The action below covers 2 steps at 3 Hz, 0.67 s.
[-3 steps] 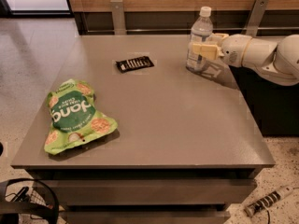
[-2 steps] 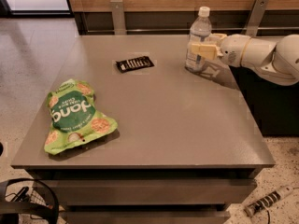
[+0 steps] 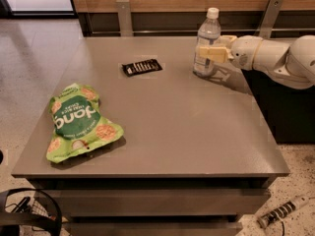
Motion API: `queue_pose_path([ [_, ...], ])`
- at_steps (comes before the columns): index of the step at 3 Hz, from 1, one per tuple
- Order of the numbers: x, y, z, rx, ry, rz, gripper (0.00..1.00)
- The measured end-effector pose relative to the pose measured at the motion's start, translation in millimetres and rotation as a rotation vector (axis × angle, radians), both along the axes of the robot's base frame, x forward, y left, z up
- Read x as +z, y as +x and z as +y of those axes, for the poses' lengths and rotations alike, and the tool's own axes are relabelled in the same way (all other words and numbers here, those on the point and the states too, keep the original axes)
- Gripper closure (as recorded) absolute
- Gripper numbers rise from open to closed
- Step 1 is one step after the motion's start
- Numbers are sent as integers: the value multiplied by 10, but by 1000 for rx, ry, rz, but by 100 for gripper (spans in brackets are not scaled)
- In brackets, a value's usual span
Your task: Knock blue plastic bottle over
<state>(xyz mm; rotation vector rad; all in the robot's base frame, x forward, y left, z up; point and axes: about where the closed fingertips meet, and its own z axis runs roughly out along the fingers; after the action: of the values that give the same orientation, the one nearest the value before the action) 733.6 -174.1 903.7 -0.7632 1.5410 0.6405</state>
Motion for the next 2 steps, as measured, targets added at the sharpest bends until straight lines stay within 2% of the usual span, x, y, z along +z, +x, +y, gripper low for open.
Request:
queue_pose_path([
  [1,330,-122,23,-28,-145,18,100],
  [2,556,-220,6,-58,-247,24,100],
])
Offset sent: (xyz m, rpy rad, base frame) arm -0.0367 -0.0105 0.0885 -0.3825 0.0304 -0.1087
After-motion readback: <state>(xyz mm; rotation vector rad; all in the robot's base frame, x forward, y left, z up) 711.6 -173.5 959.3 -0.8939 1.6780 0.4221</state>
